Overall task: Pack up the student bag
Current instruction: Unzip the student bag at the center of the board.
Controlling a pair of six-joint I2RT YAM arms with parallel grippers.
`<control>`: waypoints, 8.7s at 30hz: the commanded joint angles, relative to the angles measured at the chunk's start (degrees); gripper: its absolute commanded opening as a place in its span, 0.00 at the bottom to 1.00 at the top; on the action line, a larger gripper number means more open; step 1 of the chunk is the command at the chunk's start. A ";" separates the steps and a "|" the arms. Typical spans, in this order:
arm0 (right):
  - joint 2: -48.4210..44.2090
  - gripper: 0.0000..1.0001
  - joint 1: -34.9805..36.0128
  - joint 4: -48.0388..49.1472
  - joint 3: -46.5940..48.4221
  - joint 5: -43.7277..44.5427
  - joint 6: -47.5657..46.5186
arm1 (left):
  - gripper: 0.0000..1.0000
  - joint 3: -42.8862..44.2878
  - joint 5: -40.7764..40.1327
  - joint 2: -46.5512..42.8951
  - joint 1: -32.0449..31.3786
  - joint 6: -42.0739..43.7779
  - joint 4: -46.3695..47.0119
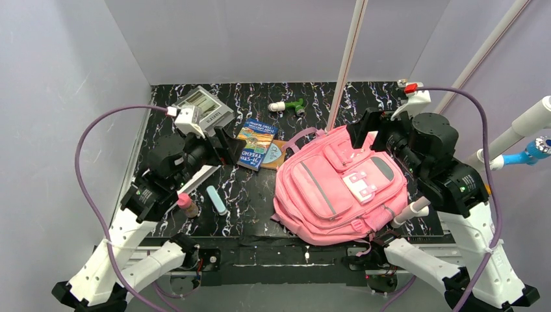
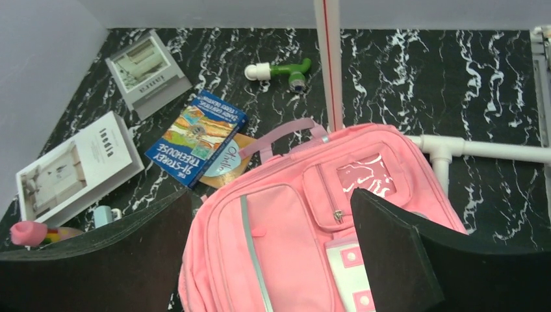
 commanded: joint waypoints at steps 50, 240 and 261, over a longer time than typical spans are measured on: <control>18.52 0.88 39.20 1.09 -15.85 30.28 6.85 | 0.65 -18.60 18.16 37.67 -9.50 -26.22 22.31; 42.22 0.34 9.87 23.79 -3.99 -16.47 32.00 | 0.00 -31.05 33.38 28.87 -0.94 -33.70 45.95; 37.33 0.70 32.97 -7.63 -10.26 21.72 3.79 | 0.00 -28.98 38.68 37.17 3.00 -34.93 42.24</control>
